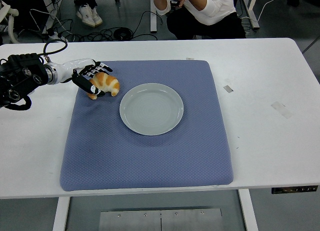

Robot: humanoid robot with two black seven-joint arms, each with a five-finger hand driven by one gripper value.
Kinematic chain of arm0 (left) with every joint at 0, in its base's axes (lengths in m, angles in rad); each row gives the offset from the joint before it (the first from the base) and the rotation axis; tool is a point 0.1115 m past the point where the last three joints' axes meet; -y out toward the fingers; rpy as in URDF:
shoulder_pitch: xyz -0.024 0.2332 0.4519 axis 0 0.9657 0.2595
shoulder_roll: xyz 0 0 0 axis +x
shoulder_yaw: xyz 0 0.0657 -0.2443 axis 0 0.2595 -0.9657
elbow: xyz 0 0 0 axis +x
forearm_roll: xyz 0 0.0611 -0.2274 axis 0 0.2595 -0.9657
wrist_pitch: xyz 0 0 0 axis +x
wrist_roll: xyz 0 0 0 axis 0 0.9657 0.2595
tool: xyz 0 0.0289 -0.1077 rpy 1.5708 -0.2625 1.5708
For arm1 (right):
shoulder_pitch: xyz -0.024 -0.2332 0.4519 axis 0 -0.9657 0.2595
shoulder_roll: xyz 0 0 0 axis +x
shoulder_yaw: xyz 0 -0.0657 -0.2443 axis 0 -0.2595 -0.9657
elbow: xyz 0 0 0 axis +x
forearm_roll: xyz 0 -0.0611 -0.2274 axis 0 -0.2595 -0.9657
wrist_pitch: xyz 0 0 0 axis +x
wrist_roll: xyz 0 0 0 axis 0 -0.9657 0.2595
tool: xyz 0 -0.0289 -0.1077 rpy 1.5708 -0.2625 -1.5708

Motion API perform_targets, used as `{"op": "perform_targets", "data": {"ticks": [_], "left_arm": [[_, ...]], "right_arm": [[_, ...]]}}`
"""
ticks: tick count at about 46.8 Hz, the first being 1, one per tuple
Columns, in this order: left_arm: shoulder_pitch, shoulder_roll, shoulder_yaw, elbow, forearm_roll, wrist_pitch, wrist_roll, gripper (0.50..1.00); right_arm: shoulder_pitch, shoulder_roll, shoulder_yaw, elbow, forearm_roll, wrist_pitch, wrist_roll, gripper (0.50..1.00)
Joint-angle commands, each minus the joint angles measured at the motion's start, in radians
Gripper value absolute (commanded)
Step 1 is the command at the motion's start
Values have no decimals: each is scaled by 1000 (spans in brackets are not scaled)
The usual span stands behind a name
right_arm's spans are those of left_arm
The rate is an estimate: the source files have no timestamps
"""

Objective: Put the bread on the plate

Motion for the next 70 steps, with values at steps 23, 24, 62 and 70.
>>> {"op": "perform_targets", "data": {"ticks": [23,24,62,70], "left_arm": [[-11,4,-3,0,-9,-8,-3,634],[-11,4,-3,0,-12,-8,-3,633],[-73,-77,-94,-2,-37,-12,-8,631],[-102,-131,-95,-8,-38,-15,-8,634]], "right_arm": [[0,0,0,0,0,1,0,1000],[0,0,0,0,0,0,0,1000],[0,0,0,0,0,0,0,1000],[0,0,0,0,0,0,0,1000]]}}
